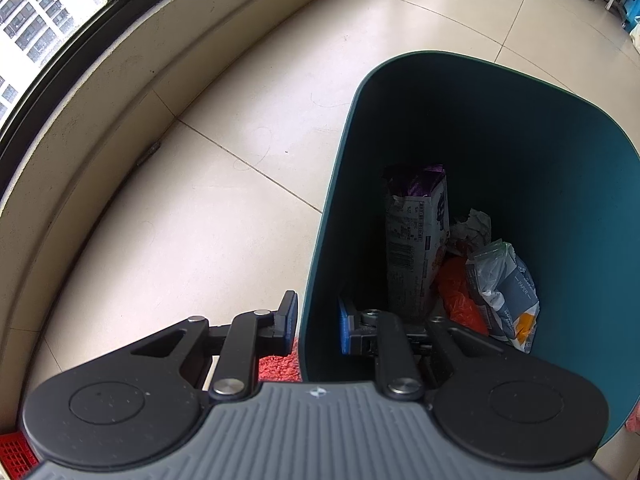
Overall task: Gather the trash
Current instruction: 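Move the right gripper to the orange foam fruit net and grasp it, then carry the orange foam net into the bin and open the right gripper, then move the right gripper to the yellow snack stick packet and grasp it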
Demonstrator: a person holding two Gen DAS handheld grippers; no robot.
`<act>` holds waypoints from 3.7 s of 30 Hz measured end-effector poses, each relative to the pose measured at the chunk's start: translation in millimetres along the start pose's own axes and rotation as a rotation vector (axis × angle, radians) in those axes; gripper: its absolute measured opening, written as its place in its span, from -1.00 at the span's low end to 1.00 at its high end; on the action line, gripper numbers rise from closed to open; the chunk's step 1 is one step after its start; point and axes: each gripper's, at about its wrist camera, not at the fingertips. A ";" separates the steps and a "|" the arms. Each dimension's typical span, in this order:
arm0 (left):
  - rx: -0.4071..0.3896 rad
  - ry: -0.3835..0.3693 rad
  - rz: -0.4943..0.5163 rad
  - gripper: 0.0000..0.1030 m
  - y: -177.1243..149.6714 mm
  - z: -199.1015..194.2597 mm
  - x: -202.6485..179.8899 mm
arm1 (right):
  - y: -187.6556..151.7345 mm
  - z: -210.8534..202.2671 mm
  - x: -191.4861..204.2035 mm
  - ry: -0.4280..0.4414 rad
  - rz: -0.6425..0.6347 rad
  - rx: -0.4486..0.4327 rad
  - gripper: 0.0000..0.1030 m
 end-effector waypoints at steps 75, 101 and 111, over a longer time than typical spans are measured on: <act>-0.013 -0.046 -0.007 -0.61 2.1 -10.8 4.9 | -21.1 -106.7 284.4 0.192 -0.620 -0.066 -0.56; -0.014 -0.031 0.000 -0.61 1.2 -9.1 2.0 | 1.1 -161.1 174.4 0.298 -0.362 -0.217 0.52; 0.011 -0.030 -0.018 -0.62 3.2 -5.6 1.8 | 25.4 -81.3 16.0 -0.007 -0.026 -0.171 0.62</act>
Point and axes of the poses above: each gripper's, at about its wrist camera, not at the fingertips, and z roughly the way its jaws point, x to its left, y to its top, and after that the axes turned 10 degrees about -y, right-handed
